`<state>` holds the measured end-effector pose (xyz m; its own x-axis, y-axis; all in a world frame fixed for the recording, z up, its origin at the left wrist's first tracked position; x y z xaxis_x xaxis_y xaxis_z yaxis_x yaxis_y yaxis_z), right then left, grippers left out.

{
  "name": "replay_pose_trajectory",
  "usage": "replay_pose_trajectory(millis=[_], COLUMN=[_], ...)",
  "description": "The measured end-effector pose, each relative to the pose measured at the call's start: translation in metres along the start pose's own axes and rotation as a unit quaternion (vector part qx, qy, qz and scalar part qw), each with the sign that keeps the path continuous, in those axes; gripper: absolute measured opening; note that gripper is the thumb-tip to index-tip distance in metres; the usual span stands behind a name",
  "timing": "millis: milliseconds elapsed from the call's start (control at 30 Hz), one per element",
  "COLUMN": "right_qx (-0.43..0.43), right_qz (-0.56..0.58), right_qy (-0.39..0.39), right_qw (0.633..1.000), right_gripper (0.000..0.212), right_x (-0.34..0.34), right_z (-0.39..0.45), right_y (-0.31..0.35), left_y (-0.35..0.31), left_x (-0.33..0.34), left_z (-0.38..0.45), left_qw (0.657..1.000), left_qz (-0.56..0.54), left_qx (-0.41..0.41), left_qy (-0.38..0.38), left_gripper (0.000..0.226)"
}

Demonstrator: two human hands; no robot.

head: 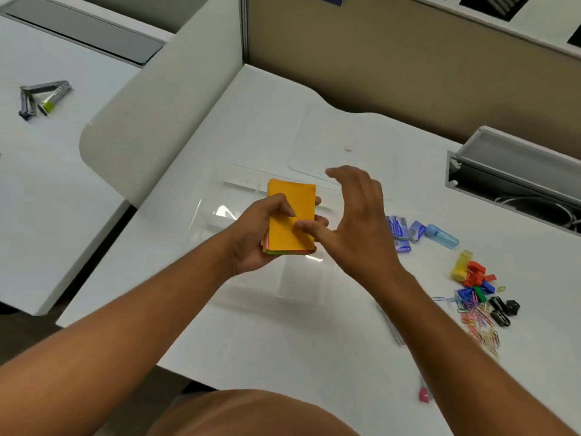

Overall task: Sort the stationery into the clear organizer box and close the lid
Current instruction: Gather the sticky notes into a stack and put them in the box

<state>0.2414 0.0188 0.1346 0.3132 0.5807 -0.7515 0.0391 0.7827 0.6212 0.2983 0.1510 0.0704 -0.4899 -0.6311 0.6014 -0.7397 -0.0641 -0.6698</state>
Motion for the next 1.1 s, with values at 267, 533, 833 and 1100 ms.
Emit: replay_pose_trajectory(millis=[267,533,833,1100], right_qx=[-0.073,-0.009,-0.063,-0.009], right_qz=[0.079,0.163,0.035,0.064], right_qy=[0.223,0.227,0.133,0.212], right_qw=[0.969,0.96,0.989,0.975], right_gripper=[0.125,0.125,0.101,0.118], right_x=[0.049,0.063,0.075,0.081], right_z=[0.027,0.042,0.05,0.055], right_y=[0.018,0.004,0.013,0.01], left_y=[-0.02,-0.029,-0.031,-0.03], left_x=[-0.014,-0.023,-0.021,-0.046], left_z=[0.008,0.009,0.017,0.027], left_qw=[0.997,0.998,0.992,0.991], left_qz=[0.083,0.046,0.113,0.046], left_qx=[0.0,0.005,-0.011,-0.051], left_qy=[-0.004,0.034,0.056,0.113], left_gripper=[0.023,0.023,0.051,0.032])
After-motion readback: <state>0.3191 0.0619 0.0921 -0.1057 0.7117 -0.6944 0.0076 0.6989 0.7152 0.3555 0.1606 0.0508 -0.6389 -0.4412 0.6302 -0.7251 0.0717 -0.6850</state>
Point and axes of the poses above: each hand's wrist, its own z-axis towards the middle knuckle, its own x-axis out of the palm, y = z × x, the point moved 6 cm from there along z, towards the middle knuckle, and after that the axes turned 4 degrees about z, right-handed, at the moved point
